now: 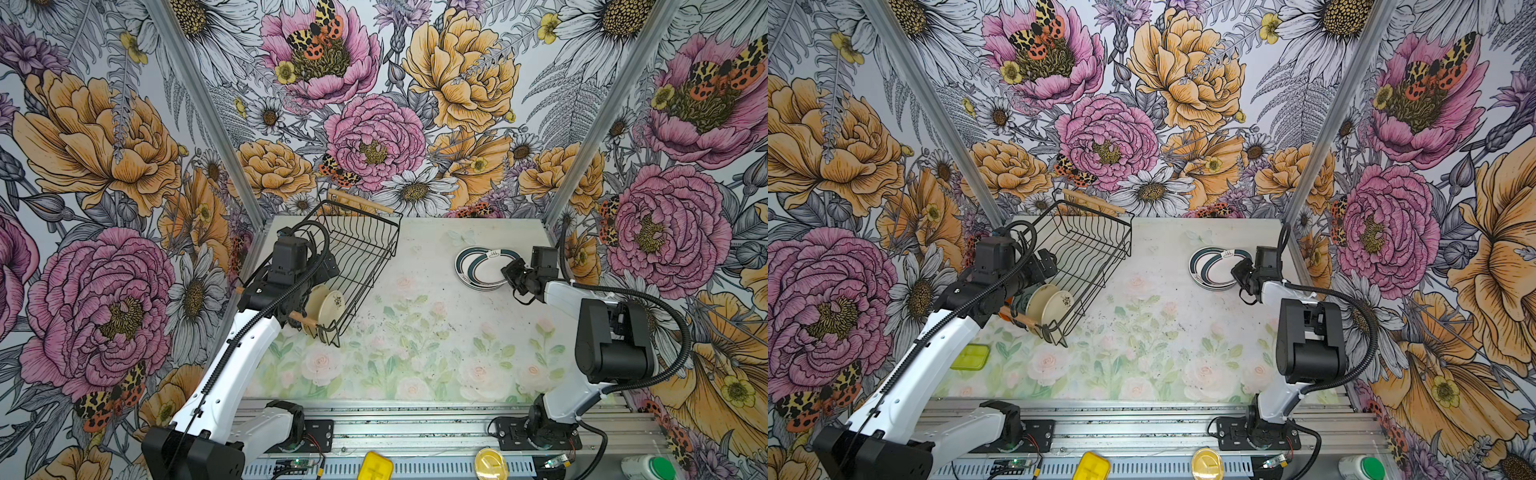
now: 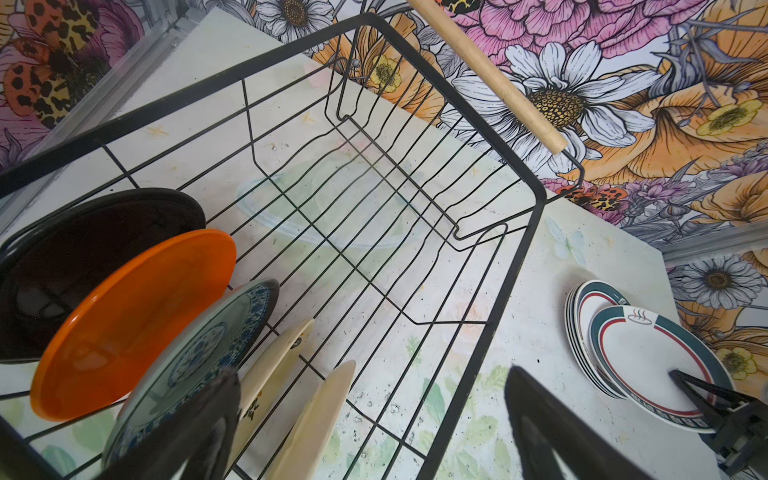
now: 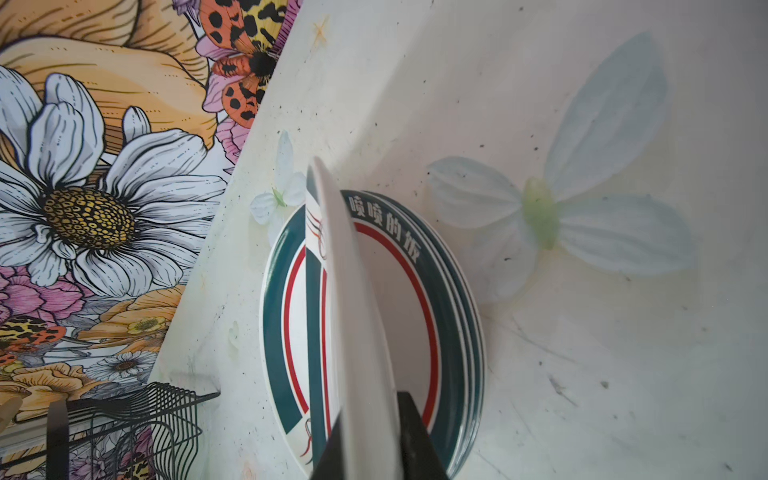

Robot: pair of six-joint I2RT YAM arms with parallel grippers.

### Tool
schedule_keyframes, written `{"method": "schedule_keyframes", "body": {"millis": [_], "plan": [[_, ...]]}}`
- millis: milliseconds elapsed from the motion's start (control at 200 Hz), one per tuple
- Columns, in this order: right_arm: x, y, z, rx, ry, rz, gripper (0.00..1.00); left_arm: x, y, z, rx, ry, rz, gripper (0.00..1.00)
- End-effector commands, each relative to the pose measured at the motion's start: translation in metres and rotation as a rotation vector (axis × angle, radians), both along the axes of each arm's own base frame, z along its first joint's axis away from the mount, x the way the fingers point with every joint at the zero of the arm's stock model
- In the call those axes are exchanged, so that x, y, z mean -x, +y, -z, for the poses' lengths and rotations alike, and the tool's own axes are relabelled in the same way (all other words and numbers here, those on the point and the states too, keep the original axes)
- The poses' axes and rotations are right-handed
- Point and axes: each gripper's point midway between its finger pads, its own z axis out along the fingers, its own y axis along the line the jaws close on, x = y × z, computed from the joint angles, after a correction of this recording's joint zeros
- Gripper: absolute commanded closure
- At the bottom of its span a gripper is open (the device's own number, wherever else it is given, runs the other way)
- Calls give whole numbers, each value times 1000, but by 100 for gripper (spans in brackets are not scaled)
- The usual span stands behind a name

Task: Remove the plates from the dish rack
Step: 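Lower the plate flat onto the stack with the right gripper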

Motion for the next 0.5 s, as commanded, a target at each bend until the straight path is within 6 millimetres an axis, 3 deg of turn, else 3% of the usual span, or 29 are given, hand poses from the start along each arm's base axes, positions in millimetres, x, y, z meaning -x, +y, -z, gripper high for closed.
{"method": "schedule_keyframes", "body": {"millis": [0, 295, 495], "plan": [[5, 1, 17, 15, 68, -27, 73, -7, -5, -6, 19, -26, 20, 1], [5, 1, 21, 52, 97, -45, 56, -11, -10, -2, 25, -11, 39, 1], [7, 0, 22, 100, 140, -57, 52, -13, -10, 0, 24, -3, 41, 1]]}}
